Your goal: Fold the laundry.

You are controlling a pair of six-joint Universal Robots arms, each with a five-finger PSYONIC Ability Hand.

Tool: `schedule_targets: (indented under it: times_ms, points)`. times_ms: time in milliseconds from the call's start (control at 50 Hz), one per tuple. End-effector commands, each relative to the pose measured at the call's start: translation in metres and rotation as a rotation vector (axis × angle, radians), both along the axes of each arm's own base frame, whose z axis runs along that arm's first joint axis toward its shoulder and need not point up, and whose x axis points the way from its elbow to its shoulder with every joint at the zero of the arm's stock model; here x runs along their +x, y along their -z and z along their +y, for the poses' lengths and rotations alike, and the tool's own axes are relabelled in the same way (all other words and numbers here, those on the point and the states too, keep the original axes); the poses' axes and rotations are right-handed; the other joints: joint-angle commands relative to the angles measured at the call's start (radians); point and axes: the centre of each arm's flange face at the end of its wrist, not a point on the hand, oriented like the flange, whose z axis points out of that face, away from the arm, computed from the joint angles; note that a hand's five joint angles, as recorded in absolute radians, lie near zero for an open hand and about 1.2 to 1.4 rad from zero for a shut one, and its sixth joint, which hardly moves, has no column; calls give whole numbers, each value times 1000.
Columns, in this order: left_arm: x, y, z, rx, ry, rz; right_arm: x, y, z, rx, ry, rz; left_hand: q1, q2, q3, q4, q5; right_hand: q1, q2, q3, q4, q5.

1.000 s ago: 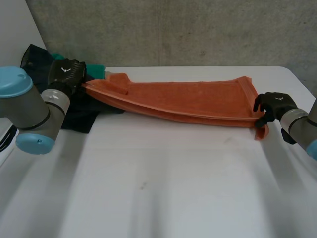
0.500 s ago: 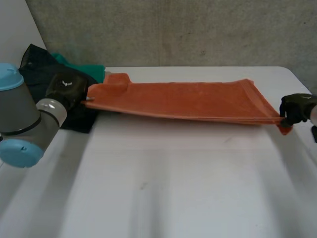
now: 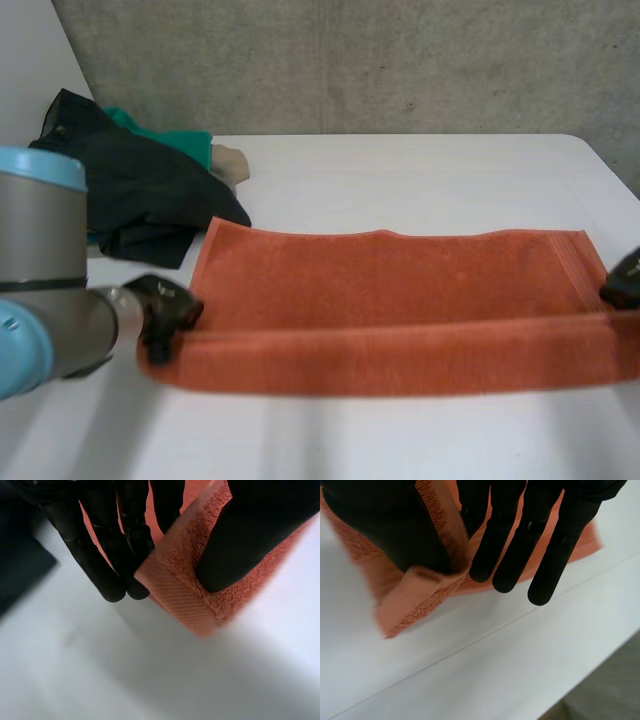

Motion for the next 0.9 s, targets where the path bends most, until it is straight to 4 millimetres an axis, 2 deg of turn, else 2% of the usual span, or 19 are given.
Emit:
schedule_targets:
  times_ms: [20,140,240,400,540,580,640,660,720,740,800,820,900]
  points:
    - [-28,-10,-59,-214,-35,121,16,8,-45,-251,-43,-17,245,199,207,200,229,247,216,211,199,216]
    - [-47,-3,-99,-321,-47,158,23,17,-88,-475,-62,-72,245,199,207,200,229,247,216,211,199,216]
    - [-60,2,-119,-374,-44,177,28,30,-113,-579,-63,-129,245,199,207,200,229,247,216,211,199,216]
    - [-78,11,-135,-443,-48,173,36,57,-135,-626,-41,-224,245,199,207,200,229,247,216,211,199,216]
    - [-82,14,-143,-495,-43,145,40,62,-143,-647,-17,-303,245,199,207,200,229,247,216,211,199,216]
    - [-85,15,-144,-511,-25,146,42,62,-143,-648,-13,-323,245,199,207,200,229,33,3,-3,-14,2]
    - [-90,16,-145,-540,-3,150,47,63,-144,-648,6,-354,-679,-725,-717,-724,-695,-787,-817,-823,-834,-818]
    - [-92,13,-145,-556,-3,156,46,62,-144,-646,23,-364,-977,-1023,-1015,-1021,-992,-975,-1005,-1011,-1022,-1006]
    - [-93,-1,-142,-584,-19,174,40,41,-143,-666,80,-384,-977,-1023,-1015,-1021,-992,-975,-1005,-1011,-1022,-1006]
    - [-93,-5,-141,-587,-25,180,34,28,-140,-659,122,-408,-977,-1023,-1015,-1021,-992,-975,-1005,-1011,-1022,-1006]
    - [-90,-25,-133,-598,-44,213,25,8,-129,-608,193,-466,-977,-1023,-1015,-1021,-992,-975,-1005,-1011,-1022,-1006]
    - [-89,-34,-128,-596,-50,236,19,-4,-117,-543,233,-513,-977,-1023,-1015,-1021,-992,-975,-1005,-1011,-1022,-1006]
    - [-86,-53,-111,-581,-56,297,9,-16,-90,-360,267,-577,-977,-1023,-1015,-1021,-992,-975,-1005,-1011,-1022,-1006]
